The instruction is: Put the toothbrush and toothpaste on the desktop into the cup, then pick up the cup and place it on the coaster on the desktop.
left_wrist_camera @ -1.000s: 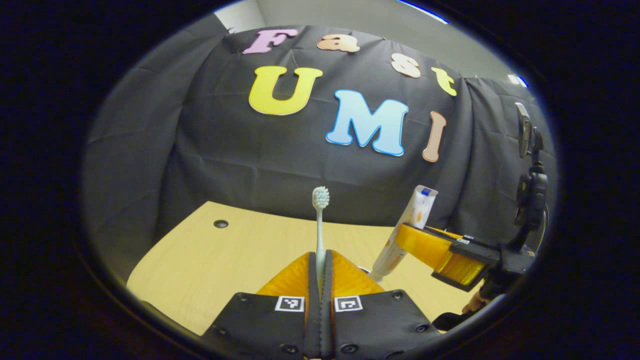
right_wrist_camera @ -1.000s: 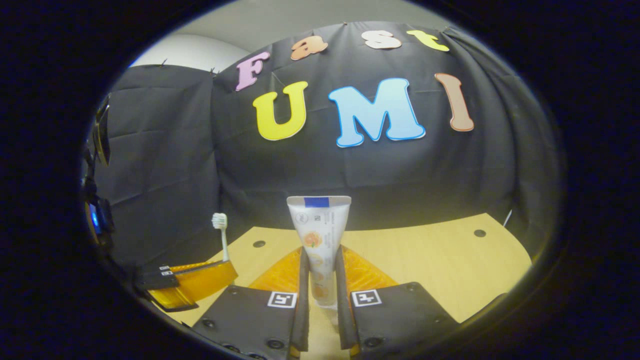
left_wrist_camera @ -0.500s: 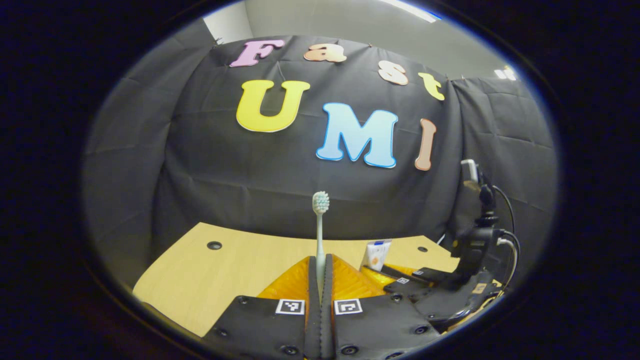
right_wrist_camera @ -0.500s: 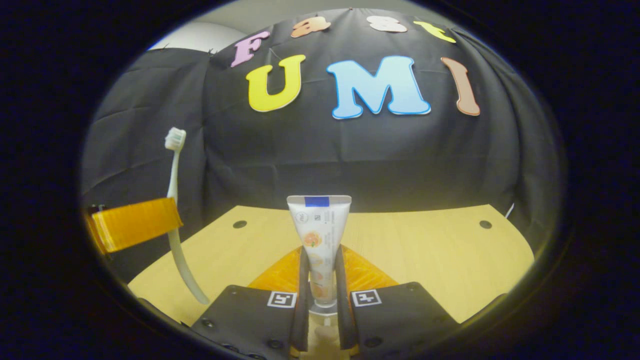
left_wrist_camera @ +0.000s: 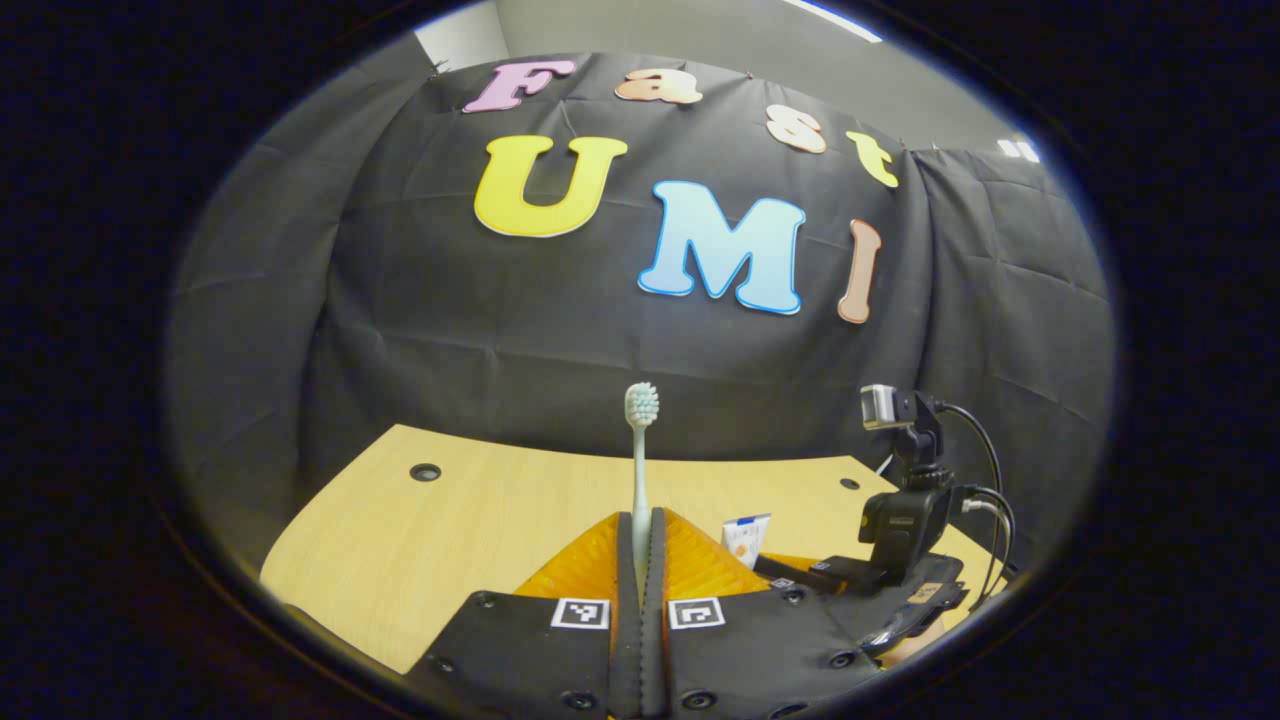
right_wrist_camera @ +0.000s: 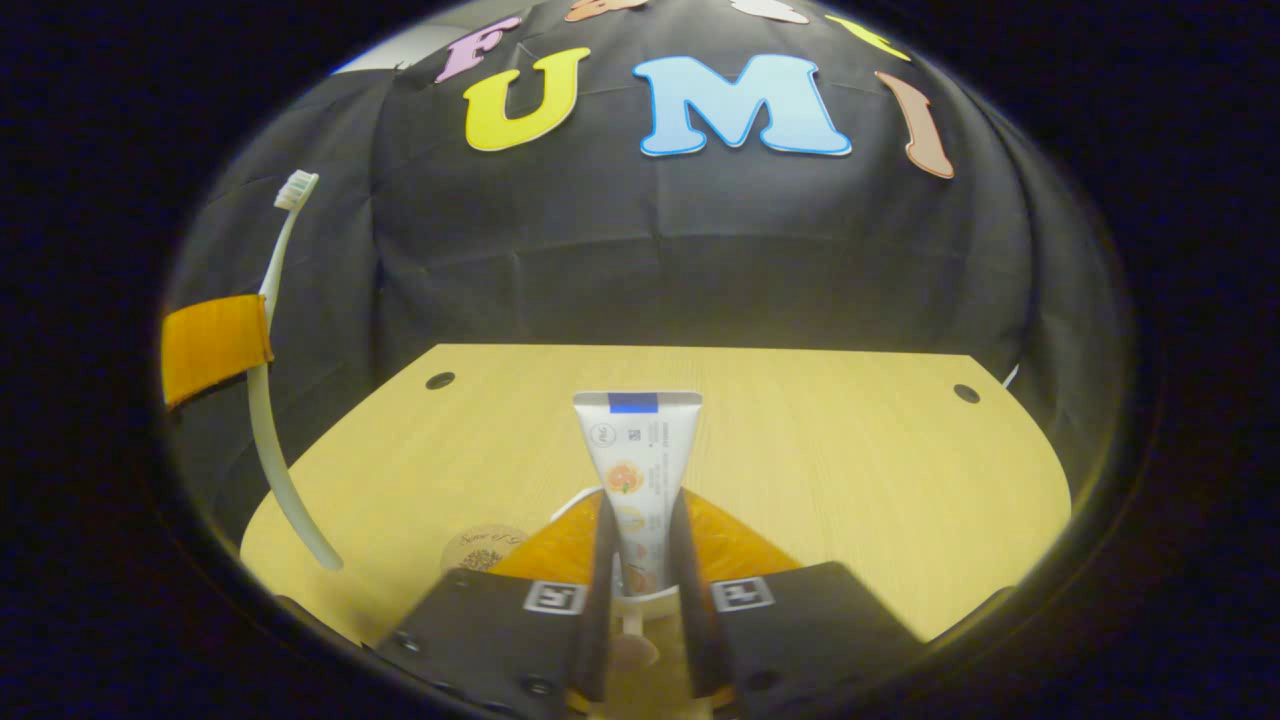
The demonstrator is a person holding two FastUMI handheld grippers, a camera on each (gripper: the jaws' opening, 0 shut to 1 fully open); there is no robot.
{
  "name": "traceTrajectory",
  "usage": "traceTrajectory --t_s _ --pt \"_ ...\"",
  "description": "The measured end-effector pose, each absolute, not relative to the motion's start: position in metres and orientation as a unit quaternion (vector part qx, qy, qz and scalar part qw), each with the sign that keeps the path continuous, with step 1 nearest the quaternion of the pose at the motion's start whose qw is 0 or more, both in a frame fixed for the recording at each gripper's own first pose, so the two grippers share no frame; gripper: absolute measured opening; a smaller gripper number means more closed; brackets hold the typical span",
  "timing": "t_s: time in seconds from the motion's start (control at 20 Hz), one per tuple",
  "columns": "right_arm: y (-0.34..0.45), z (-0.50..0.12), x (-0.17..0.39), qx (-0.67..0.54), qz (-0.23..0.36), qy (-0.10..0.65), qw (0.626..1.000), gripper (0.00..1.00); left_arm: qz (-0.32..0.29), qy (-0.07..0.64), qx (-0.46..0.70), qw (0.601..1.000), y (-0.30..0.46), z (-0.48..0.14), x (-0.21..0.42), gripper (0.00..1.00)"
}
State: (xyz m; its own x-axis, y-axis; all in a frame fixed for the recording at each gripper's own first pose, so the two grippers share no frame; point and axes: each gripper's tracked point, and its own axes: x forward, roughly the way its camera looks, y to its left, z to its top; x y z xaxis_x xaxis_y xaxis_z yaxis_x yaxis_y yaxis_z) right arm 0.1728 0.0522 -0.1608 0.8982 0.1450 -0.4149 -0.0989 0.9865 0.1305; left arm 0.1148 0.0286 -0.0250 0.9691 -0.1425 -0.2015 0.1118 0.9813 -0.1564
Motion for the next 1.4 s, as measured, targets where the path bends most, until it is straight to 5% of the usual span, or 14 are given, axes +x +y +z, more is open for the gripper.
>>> traceTrajectory --t_s 0.1,0.25,0.85,1.4 --pt "0.052 -0.154 0.171 0.026 0.063 0.208 0.976 0.43 -0.066 0.112 -0.074 0.989 0.027 -0.028 0.117 0.06" --pt "0.051 -0.144 0.168 0.025 0.063 0.198 0.978 0.37 -0.069 0.117 -0.076 0.988 0.024 -0.03 0.12 0.07" --pt "-0.007 -0.081 0.123 0.06 0.006 0.157 0.986 0.96 -0.132 0.089 -0.093 0.983 -0.022 -0.019 0.146 0.07" --pt "-0.068 -0.081 0.074 0.101 -0.065 0.151 0.981 0.96 -0.176 0.046 -0.142 0.973 -0.059 -0.05 0.184 0.06"
